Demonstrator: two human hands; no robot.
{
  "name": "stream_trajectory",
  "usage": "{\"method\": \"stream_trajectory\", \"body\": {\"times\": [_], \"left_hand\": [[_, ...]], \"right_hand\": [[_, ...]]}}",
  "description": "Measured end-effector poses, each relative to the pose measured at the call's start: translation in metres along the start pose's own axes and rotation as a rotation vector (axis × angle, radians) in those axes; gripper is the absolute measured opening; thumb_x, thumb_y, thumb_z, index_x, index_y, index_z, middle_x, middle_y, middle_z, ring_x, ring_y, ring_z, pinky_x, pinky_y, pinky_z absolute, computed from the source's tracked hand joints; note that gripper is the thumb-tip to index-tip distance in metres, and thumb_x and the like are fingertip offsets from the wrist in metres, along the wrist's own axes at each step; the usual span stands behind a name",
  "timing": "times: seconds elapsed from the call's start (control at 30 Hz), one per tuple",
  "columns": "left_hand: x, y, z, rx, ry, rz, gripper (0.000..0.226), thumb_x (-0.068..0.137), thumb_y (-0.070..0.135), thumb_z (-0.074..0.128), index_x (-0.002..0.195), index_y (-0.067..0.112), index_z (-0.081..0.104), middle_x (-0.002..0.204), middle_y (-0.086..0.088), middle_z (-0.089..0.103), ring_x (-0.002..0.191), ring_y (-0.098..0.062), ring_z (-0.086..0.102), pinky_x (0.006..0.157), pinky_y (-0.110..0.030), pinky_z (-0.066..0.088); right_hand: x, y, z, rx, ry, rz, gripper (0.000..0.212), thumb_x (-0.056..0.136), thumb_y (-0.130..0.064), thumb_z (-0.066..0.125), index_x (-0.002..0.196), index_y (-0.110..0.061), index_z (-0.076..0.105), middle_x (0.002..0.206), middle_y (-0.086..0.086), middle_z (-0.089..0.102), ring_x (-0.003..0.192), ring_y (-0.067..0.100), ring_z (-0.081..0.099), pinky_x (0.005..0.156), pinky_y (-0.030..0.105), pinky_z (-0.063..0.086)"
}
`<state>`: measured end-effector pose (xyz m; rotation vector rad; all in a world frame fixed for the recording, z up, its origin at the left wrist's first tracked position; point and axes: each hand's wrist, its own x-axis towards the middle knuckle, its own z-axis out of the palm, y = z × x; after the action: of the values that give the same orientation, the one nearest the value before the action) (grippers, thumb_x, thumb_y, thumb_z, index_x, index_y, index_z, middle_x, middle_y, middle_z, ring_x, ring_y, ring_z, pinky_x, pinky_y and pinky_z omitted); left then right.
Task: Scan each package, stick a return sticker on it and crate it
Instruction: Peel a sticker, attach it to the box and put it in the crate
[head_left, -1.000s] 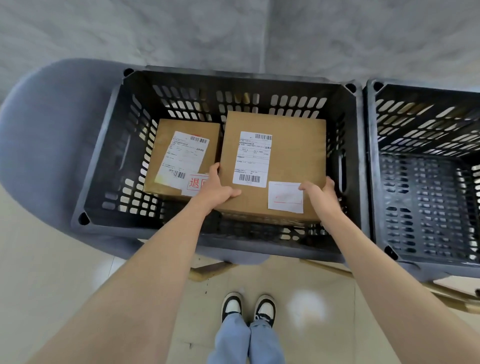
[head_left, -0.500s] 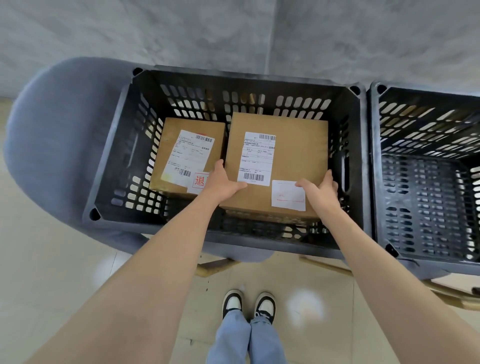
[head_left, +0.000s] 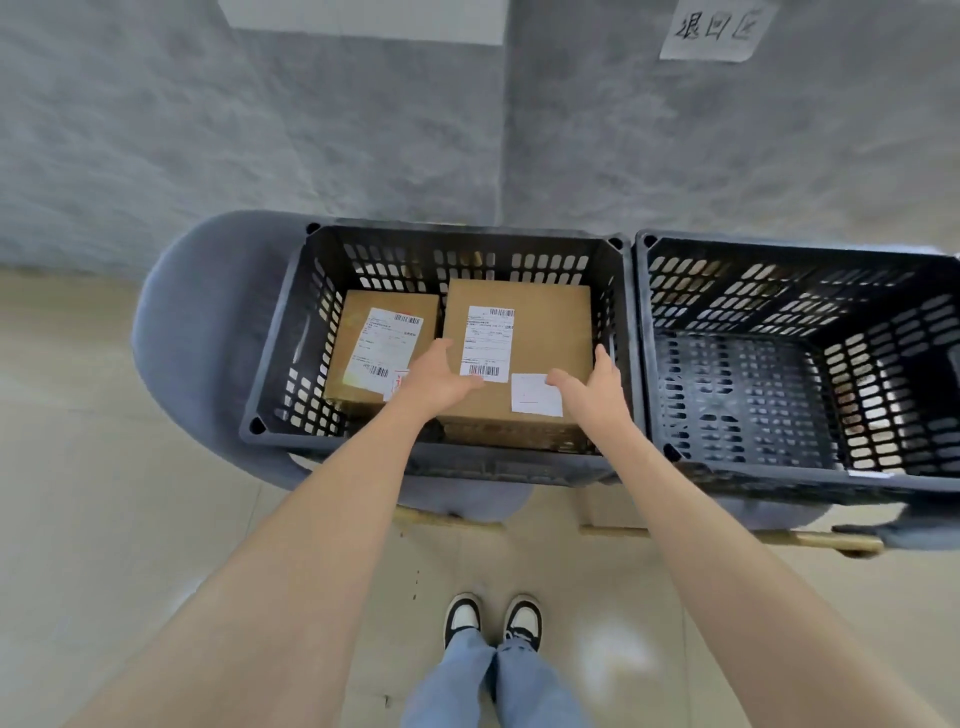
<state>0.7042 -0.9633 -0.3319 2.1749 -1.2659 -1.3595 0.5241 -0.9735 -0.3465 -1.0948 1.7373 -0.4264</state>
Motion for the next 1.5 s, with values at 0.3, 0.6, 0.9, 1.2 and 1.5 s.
{"method": "stream_trajectory", "body": {"times": [0.3, 0.6, 0.9, 1.2, 1.5], "left_hand": [[-0.088, 0.021, 0.014, 0.072, -0.021, 0.144, 0.075, 0.087, 0.023, 0.066, 0.148, 0.010, 0.024, 0.147, -0.006, 0.038, 0.134, -0.022, 0.036, 0.097, -0.027, 0.032], [-0.139, 0.035, 0.037, 0.187, -0.065, 0.244, 0.074, 0.088, 0.025, 0.065, 0.148, 0.015, 0.024, 0.152, -0.008, 0.030, 0.137, -0.025, 0.033, 0.108, -0.035, 0.031], [-0.172, 0.088, 0.084, 0.378, -0.232, 0.508, 0.074, 0.089, 0.028, 0.064, 0.148, 0.016, 0.023, 0.152, -0.009, 0.030, 0.135, -0.027, 0.036, 0.103, -0.037, 0.036], [-0.242, 0.108, 0.173, 0.569, -0.560, 0.795, 0.076, 0.088, 0.028, 0.065, 0.149, 0.015, 0.021, 0.151, -0.010, 0.032, 0.135, -0.026, 0.036, 0.102, -0.035, 0.036], [-0.378, 0.083, 0.273, 0.636, -0.956, 0.963, 0.078, 0.084, 0.022, 0.070, 0.147, 0.016, 0.024, 0.147, -0.017, 0.036, 0.130, -0.027, 0.043, 0.105, -0.038, 0.039]], "right_hand": [[-0.094, 0.002, -0.030, -0.044, 0.011, -0.120, 0.086, 0.087, -0.036, 0.059, 0.153, -0.019, 0.006, 0.158, 0.004, 0.014, 0.144, 0.025, 0.017, 0.114, 0.048, 0.024], [-0.148, 0.030, -0.055, 0.011, 0.084, -0.138, 0.083, 0.090, -0.035, 0.057, 0.153, -0.019, 0.006, 0.159, 0.003, 0.010, 0.145, 0.026, 0.012, 0.111, 0.045, 0.024], [-0.208, 0.074, -0.107, 0.174, 0.379, -0.044, 0.082, 0.089, -0.037, 0.058, 0.153, -0.020, 0.009, 0.158, 0.002, 0.015, 0.144, 0.025, 0.017, 0.112, 0.044, 0.025], [-0.318, 0.150, -0.127, 0.386, 0.817, 0.185, 0.080, 0.086, -0.031, 0.061, 0.150, -0.009, 0.019, 0.154, 0.011, 0.025, 0.142, 0.025, 0.024, 0.112, 0.035, 0.023], [-0.468, 0.244, -0.128, 0.532, 1.205, 0.501, 0.085, 0.083, -0.032, 0.064, 0.151, -0.010, 0.016, 0.154, 0.012, 0.026, 0.141, 0.027, 0.025, 0.113, 0.035, 0.025]]}}
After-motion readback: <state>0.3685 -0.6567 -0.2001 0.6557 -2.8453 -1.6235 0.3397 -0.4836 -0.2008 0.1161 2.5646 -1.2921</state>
